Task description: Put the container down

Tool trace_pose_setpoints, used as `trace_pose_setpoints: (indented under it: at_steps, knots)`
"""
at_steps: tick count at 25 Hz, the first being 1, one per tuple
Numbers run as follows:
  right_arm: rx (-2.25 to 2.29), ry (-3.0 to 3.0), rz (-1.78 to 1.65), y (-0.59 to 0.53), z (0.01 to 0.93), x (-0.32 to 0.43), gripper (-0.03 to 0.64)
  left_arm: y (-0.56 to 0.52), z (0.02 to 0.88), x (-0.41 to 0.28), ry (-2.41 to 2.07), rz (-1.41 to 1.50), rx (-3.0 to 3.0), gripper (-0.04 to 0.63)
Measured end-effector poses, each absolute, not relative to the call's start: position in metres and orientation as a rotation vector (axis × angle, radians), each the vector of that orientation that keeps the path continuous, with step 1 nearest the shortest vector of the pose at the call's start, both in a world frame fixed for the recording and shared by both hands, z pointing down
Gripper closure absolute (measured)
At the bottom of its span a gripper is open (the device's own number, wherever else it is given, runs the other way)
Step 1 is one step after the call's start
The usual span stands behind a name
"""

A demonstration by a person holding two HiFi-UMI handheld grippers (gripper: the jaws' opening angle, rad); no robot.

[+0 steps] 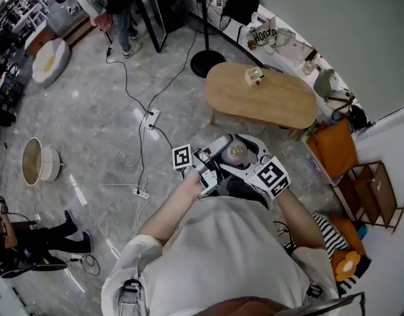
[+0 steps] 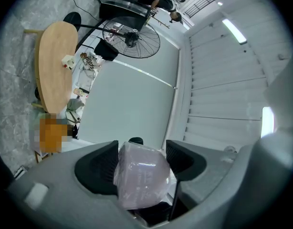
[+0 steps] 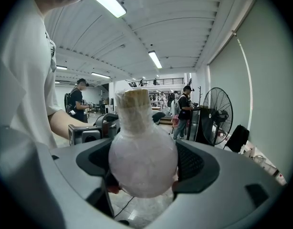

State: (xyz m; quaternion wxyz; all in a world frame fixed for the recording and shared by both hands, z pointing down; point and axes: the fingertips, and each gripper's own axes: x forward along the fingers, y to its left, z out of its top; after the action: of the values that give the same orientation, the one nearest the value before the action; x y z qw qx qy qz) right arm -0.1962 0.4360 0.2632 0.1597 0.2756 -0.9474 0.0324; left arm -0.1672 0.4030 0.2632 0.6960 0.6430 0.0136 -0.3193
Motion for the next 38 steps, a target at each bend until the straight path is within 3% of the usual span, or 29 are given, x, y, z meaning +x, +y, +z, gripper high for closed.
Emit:
trace_pose_setpoints:
  at_steps: [38]
  knots:
    - [0.428, -2.765, 0.141, 0.164, 0.294, -0.083, 0.221, 0.124, 0.297, -0.059, -0.200, -0.789, 1.447, 0.293]
